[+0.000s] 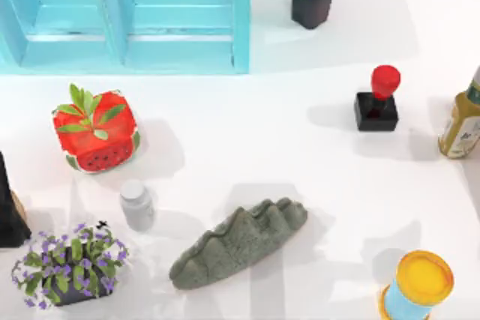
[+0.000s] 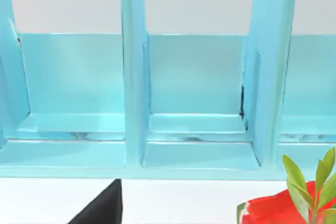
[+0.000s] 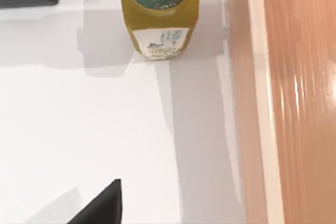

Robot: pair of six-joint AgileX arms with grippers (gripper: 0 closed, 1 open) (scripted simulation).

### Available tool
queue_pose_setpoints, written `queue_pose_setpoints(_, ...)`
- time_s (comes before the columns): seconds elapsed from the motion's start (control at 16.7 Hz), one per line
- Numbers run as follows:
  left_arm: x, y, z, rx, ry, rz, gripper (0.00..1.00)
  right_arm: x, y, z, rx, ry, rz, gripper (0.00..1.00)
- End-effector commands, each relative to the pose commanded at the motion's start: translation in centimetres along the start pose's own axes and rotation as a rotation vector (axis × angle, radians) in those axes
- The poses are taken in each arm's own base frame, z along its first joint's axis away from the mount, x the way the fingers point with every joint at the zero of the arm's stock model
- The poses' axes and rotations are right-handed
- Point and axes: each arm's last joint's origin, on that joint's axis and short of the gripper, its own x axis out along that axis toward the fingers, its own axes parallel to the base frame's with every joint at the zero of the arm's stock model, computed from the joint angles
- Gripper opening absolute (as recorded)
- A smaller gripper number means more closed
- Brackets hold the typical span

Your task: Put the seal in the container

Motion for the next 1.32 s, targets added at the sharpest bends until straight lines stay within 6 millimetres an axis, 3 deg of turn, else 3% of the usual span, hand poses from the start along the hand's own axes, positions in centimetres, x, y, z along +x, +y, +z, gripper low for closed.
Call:
queue_pose_setpoints(0.3, 0.0, 0.0, 0.0, 0.0, 0.0, 0.0, 1.0, 3.1, 4.3, 7.8, -0.072, 0.268, -0.042, 1.0)
queue_pose_setpoints(0.6, 0.0, 0.0, 0.0, 0.0, 0.0, 0.0, 1.0, 5.7, 9.6, 13.3, -0.096, 0.306, -0.005, 1.0)
queue_pose_setpoints(0.96, 0.0, 0.0, 0.0, 0.0, 0.0, 0.0, 1.0, 11.0, 13.3, 15.2, -0.065, 0.369, 0.043, 1.0)
queue_pose_setpoints(1.32, 0.0, 0.0, 0.0, 0.0, 0.0, 0.0, 1.0, 11.5, 13.2, 15.3, -0.056, 0.376, 0.043, 1.0)
